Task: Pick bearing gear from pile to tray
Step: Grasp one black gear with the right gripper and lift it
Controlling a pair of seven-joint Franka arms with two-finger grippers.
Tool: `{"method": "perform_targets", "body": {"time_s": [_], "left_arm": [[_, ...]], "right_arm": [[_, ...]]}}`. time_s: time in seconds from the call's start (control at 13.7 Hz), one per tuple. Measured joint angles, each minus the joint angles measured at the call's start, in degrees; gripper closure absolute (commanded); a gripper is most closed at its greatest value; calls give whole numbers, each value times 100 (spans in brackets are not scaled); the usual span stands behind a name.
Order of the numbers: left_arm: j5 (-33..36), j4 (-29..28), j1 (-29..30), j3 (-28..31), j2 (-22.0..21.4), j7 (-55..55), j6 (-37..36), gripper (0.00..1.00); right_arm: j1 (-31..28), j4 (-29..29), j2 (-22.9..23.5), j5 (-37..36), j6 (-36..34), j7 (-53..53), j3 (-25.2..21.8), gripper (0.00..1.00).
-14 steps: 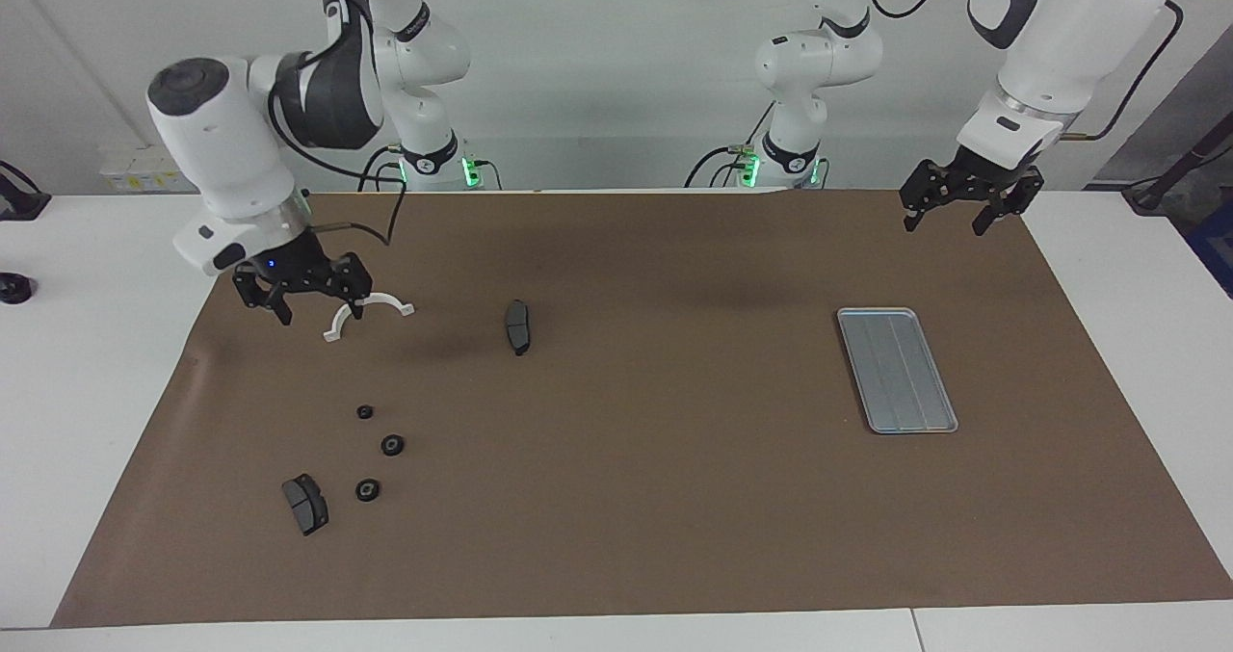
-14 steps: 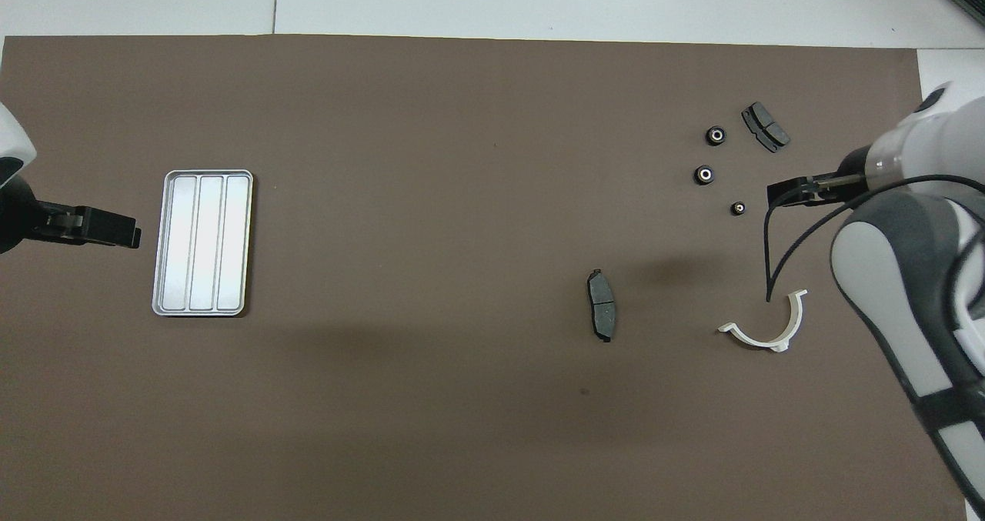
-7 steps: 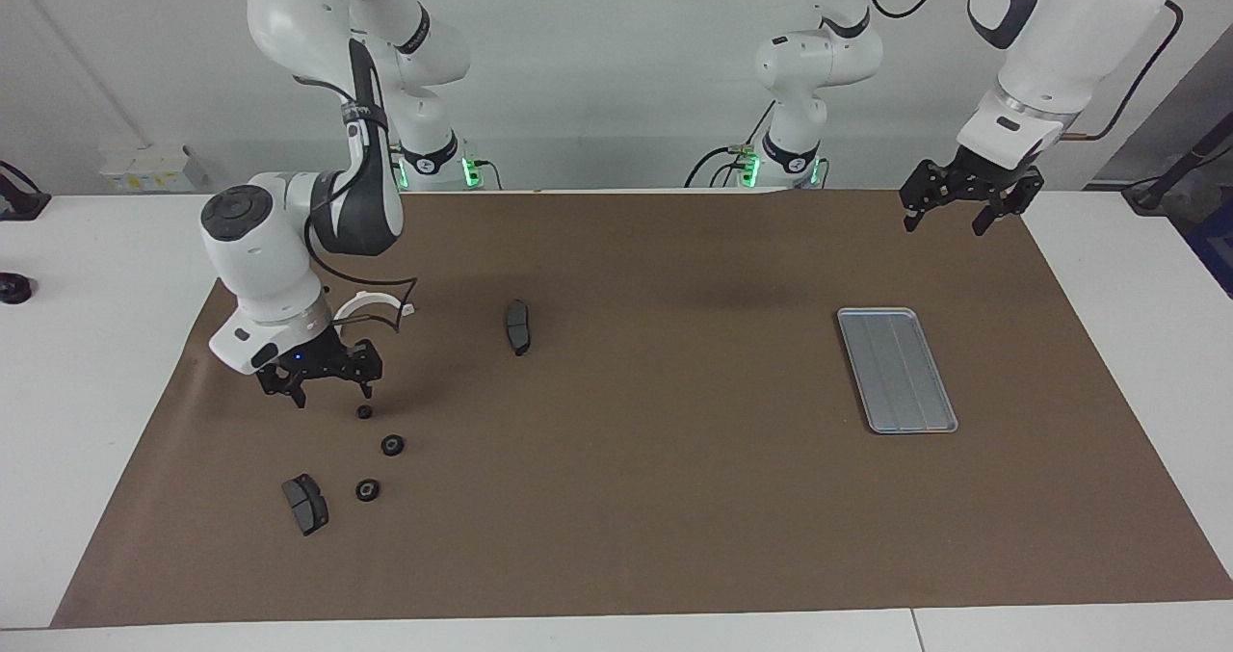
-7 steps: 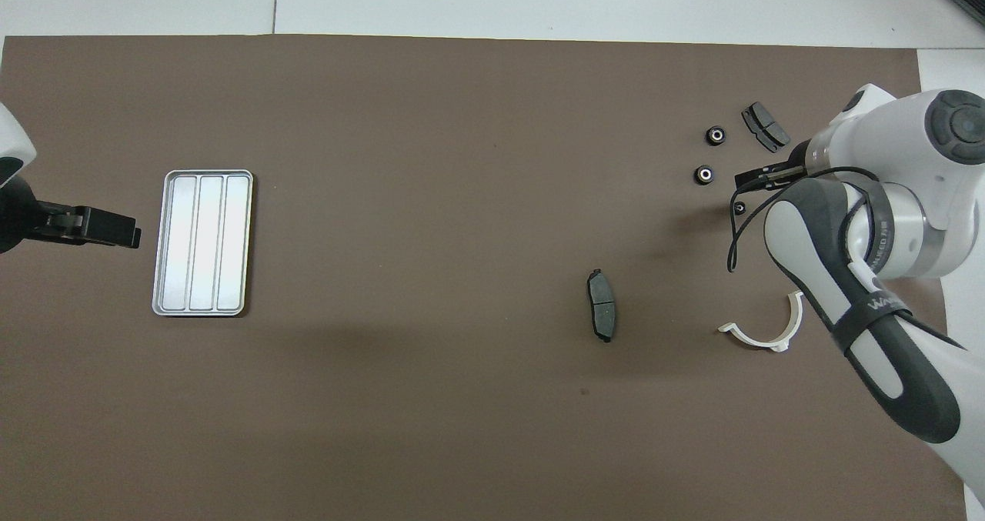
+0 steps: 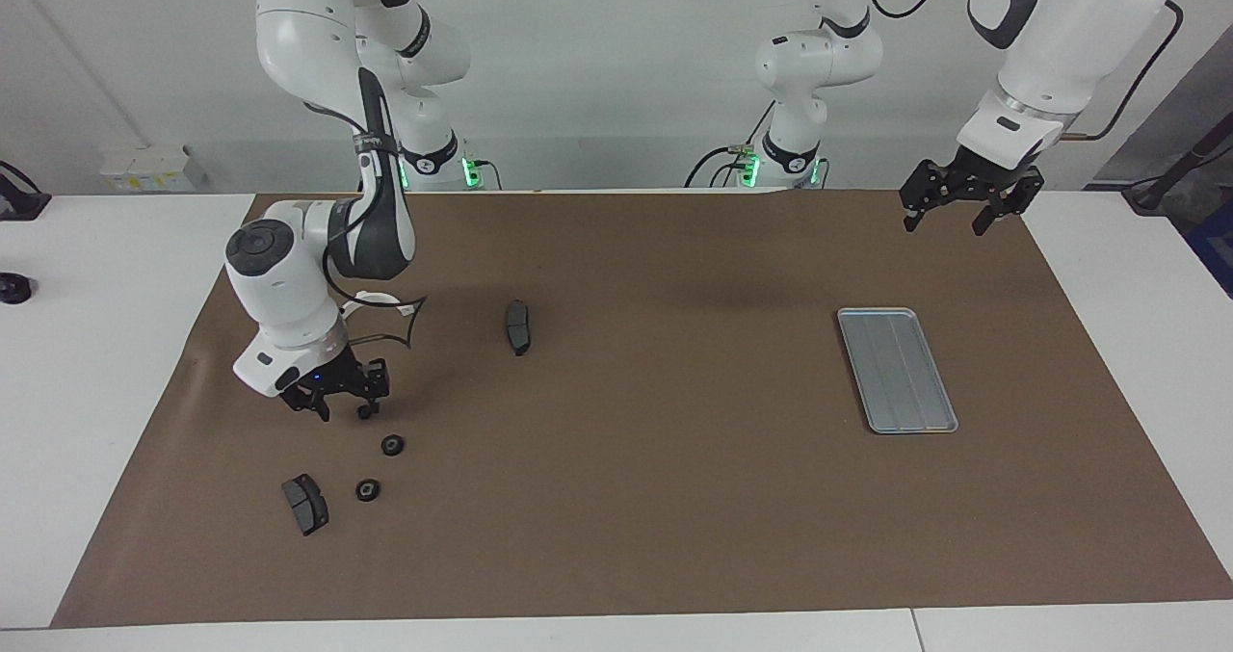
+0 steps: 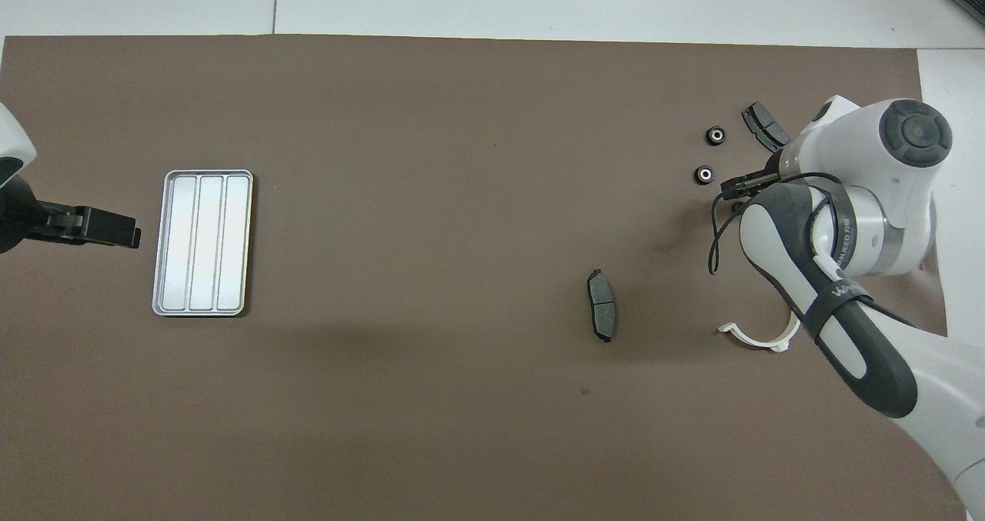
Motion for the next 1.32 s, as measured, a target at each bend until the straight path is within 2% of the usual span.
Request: {"method": "perform_targets", "body": {"time_s": [0.29, 0.66, 1.1, 1.32], "left_arm": [[0, 0, 0, 1, 0, 0, 0, 0], [0, 0, 0, 1, 0, 0, 0, 0], [0, 0, 0, 1, 0, 0, 0, 0], [0, 0, 0, 1, 0, 0, 0, 0]], "right_arm": [[0, -44, 177, 0, 127, 0, 0, 41], [0, -186, 185, 0, 127, 4, -1, 61], [9, -248, 160, 4, 125, 10, 6, 92], [82, -246, 156, 4, 119, 79, 6, 96]]}}
